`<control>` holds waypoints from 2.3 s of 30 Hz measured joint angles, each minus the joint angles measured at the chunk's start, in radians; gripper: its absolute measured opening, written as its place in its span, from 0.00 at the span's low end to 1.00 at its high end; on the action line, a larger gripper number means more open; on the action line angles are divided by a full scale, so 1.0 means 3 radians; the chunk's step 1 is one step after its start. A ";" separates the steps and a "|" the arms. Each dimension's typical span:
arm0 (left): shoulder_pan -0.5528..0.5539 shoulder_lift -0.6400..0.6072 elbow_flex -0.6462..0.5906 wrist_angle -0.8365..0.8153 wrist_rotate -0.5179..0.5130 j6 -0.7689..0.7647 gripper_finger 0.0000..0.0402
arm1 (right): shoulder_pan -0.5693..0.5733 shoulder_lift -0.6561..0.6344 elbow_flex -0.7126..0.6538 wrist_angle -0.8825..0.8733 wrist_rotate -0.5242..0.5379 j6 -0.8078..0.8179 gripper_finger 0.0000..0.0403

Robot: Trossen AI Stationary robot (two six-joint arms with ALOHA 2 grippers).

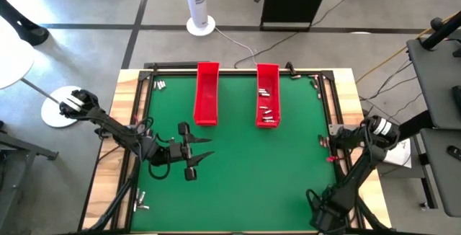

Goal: Sort batteries
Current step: Put the silver battery into the right red bin

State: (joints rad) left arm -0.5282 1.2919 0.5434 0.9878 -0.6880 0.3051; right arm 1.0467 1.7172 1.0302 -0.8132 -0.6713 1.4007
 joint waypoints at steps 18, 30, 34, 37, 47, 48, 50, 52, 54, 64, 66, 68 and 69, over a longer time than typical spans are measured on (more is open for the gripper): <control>0.0000 0.0000 0.0000 0.0024 -0.0001 0.0000 0.39 | -0.0003 0.0165 -0.0133 0.0092 -0.0057 -0.0319 0.67; 0.0000 0.0000 0.0000 0.0023 -0.0004 0.0000 0.39 | -0.0002 0.0318 -0.0075 0.0067 -0.0069 -0.0428 0.67; 0.0000 0.0000 0.0000 0.0023 -0.0003 0.0000 0.39 | -0.0043 0.0304 -0.0046 -0.0013 -0.0008 -0.0404 0.65; 0.0000 0.0000 0.0000 0.0023 -0.0003 0.0000 0.39 | -0.0087 0.0304 -0.0006 -0.0170 0.0170 -0.0523 0.64; 0.0000 0.0000 0.0000 0.0025 -0.0003 -0.0011 0.39 | -0.0255 0.0222 0.0195 -0.0822 0.0350 -0.0754 0.67; 0.0000 0.0000 0.0000 0.0024 -0.0003 -0.0012 0.39 | -0.0254 0.0207 0.0235 -0.0795 0.0345 -0.0725 0.68; 0.0000 0.0000 0.0000 0.0025 -0.0003 -0.0011 0.39 | -0.0221 0.0197 0.0298 -0.0712 0.0319 -0.0696 0.68; 0.0000 0.0000 0.0000 0.0025 -0.0003 -0.0011 0.39 | -0.0162 0.0197 0.0322 -0.0586 0.0261 -0.0678 0.70; 0.0000 0.0000 0.0000 0.0024 -0.0003 -0.0011 0.39 | -0.0105 0.0208 0.0306 -0.0482 0.0186 -0.0589 0.71; 0.0000 0.0000 0.0000 0.0032 -0.0003 -0.0012 0.39 | -0.0013 0.0247 0.0054 -0.0449 0.0140 -0.0558 0.75; 0.0000 0.0000 0.0000 0.0037 -0.0003 -0.0012 0.39 | -0.0014 0.0243 -0.0001 -0.0437 0.0133 -0.0587 0.74; 0.0000 0.0000 0.0000 0.0037 -0.0003 -0.0012 0.39 | -0.0014 0.0243 -0.0045 -0.0430 0.0129 -0.0625 0.73; 0.0000 0.0000 0.0000 0.0037 -0.0003 -0.0012 0.39 | -0.0016 0.0240 -0.0059 -0.0426 0.0127 -0.0638 0.72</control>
State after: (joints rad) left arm -0.5282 1.2919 0.5434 0.9989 -0.6888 0.3016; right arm 1.0419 1.7892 1.0123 -0.9409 -0.6333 1.2092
